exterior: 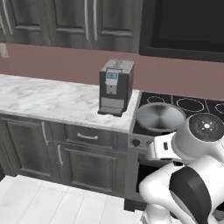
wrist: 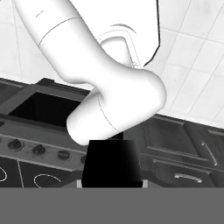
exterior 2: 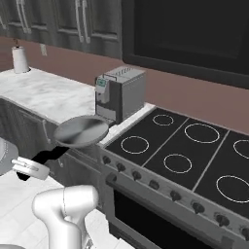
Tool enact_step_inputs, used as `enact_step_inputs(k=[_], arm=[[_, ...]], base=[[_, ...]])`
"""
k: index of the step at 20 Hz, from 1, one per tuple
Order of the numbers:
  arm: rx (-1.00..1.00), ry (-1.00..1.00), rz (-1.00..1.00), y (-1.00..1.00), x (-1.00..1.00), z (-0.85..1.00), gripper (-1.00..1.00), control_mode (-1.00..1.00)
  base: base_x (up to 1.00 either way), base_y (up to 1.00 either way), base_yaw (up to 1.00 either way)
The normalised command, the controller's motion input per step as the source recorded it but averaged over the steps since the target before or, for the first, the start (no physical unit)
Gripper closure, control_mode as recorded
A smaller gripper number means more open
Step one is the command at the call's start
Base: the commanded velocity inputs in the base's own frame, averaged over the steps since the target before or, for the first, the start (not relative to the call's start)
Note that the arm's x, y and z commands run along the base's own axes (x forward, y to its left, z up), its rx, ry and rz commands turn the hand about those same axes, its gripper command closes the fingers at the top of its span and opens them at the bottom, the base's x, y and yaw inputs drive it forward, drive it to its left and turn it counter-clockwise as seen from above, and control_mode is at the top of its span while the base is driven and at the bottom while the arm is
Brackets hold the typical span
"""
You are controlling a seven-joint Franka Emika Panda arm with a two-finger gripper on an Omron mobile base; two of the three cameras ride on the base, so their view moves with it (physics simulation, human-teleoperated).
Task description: Move the pot and pan from the stove into the sink.
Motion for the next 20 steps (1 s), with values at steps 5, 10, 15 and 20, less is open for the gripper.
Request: enact_step_inputs(k=[5, 10, 15, 20], arm=[[0.00, 0.00, 0.00, 0.00, 0.00, 0.00, 1.00, 1.00], [0.00, 0.00, 0.00, 0.00, 0.00, 0.00, 1.00, 1.00], [0.00, 0.00, 0.00, 0.00, 0.00, 0.00, 1.00, 1.00], [0.00, 0.00, 0.00, 0.00, 0.00, 0.00, 1.00, 1.00]], base=[[-0.10, 0.00, 0.50], [-0.08, 0.00, 0.50], [-0.07, 0.00, 0.50], [-0.08, 0.00, 0.50]])
